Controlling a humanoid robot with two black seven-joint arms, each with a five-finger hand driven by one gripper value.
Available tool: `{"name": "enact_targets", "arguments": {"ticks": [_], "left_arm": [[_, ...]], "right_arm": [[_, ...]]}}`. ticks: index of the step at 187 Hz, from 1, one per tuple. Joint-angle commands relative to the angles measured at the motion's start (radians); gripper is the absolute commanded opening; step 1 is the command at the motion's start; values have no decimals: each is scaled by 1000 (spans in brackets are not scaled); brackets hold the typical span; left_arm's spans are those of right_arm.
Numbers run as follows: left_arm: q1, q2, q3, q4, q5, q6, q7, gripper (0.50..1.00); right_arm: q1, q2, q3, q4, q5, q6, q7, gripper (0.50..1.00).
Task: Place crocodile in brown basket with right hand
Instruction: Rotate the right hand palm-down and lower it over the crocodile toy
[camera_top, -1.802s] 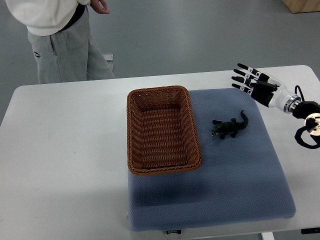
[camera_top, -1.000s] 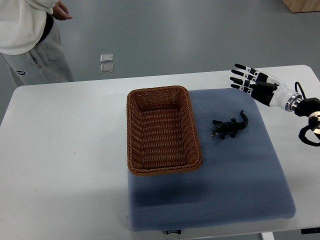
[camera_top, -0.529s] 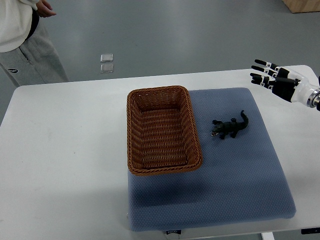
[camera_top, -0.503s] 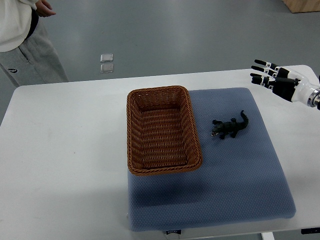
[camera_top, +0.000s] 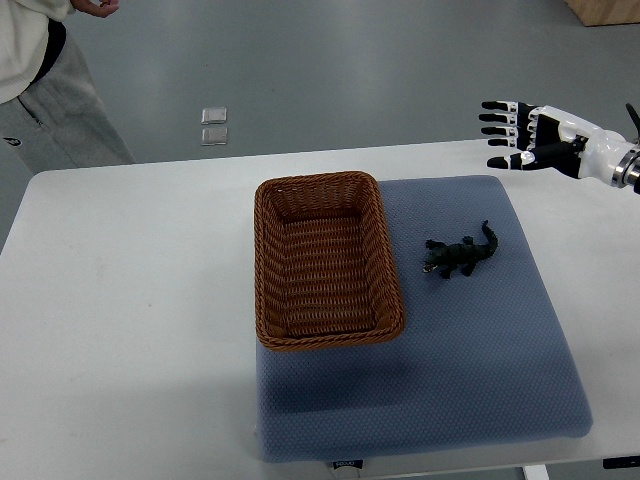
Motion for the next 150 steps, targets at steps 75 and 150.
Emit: {"name": "enact_targets", "arguments": {"ticks": [75, 150], "left_arm": [[0, 0, 0, 0, 0, 0, -1, 1000], [0, 0, 0, 0, 0, 0, 0, 1000]], "right_arm": [[7, -96, -18, 192, -816, -178, 166, 934], [-2, -75, -47, 237, -948, -298, 166, 934]]}}
